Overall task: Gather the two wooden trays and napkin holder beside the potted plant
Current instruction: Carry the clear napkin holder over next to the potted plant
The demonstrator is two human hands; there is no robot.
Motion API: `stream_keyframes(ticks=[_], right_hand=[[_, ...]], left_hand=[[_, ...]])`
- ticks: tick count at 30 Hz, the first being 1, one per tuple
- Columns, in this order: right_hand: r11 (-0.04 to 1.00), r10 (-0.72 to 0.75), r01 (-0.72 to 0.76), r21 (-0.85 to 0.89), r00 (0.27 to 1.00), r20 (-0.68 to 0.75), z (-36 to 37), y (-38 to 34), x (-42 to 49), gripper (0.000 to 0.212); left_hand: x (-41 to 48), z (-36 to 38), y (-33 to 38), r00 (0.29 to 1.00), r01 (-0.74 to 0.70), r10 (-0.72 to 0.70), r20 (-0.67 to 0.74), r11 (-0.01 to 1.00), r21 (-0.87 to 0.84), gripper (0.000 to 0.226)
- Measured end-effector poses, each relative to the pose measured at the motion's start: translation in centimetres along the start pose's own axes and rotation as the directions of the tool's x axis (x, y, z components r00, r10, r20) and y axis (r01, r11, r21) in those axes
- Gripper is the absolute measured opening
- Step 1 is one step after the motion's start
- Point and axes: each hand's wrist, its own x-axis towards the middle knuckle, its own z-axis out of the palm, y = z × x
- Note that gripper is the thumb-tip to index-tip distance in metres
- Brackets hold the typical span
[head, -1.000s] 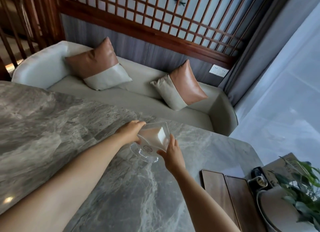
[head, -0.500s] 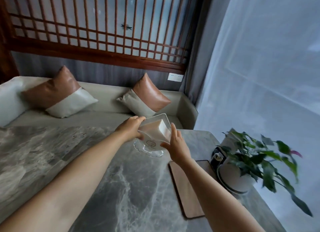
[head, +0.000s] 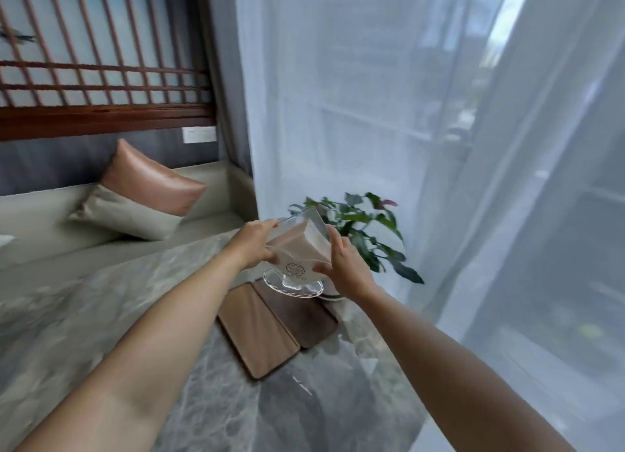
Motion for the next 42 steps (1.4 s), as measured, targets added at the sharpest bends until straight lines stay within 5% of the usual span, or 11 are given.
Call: stream_keyframes(ticks=[20,42], right_hand=[[0.889,0.451,-0.446,0.102,0.892,-0.028,-1.5,20.9,-4.8,0.074],[0.825,0.559,-0.561,0.067,0.828,0.044,2.2,26.3,-4.8,0.073]], left_hand=[[9.4,19.3,13.5,0.914,-0.243,0.217,0.343,0.969,0.034,0.068],[11.0,27.2,13.7,0.853,-0.24,0.201,0.481,0.971,0.02,0.073]])
